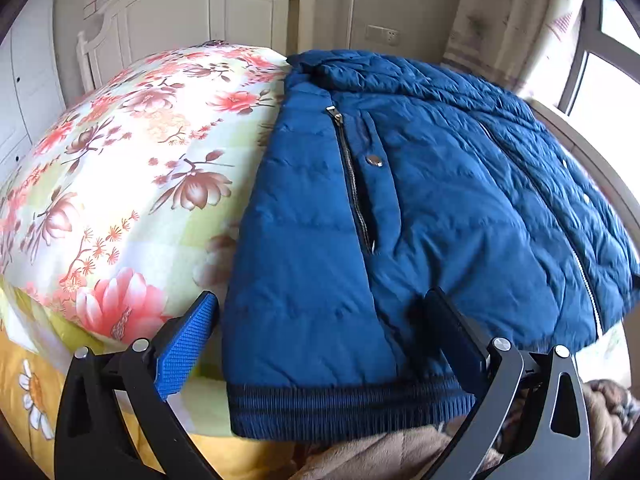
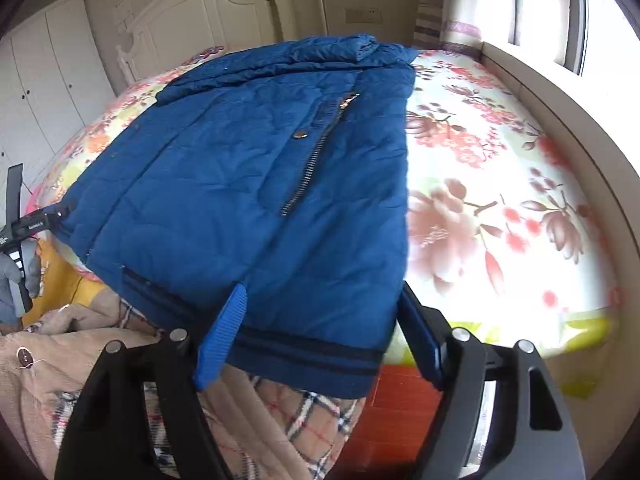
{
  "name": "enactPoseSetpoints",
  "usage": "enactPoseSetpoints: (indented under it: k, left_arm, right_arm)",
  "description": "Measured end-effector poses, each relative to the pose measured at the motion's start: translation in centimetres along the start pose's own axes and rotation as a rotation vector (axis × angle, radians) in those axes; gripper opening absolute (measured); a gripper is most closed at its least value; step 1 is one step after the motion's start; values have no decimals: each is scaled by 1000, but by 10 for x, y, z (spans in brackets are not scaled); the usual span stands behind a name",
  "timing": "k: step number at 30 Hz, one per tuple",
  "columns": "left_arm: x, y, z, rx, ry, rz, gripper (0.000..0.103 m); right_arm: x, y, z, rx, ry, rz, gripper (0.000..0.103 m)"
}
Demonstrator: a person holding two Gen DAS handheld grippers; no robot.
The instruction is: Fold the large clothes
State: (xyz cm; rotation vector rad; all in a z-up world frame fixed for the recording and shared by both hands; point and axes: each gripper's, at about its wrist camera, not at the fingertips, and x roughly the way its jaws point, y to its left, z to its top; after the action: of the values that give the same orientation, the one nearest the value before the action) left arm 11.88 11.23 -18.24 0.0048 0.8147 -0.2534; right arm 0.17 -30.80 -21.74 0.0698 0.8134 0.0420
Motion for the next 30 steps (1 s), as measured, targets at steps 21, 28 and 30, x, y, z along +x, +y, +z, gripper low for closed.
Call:
enactPoseSetpoints:
  k: [21, 28, 30]
  left_arm:
    - [-64, -7, -23, 43, -105, -194, 18]
    - [-160, 28, -18, -123, -260, -447, 18]
    - [-166, 29, 13, -132, -293, -508, 18]
  right_arm:
    - [-58, 21, -22, -86, -130, 64, 14]
    - [-161, 46, -24, -101, -296, 156, 14]
    - [-172, 49, 10, -127, -347, 136, 14]
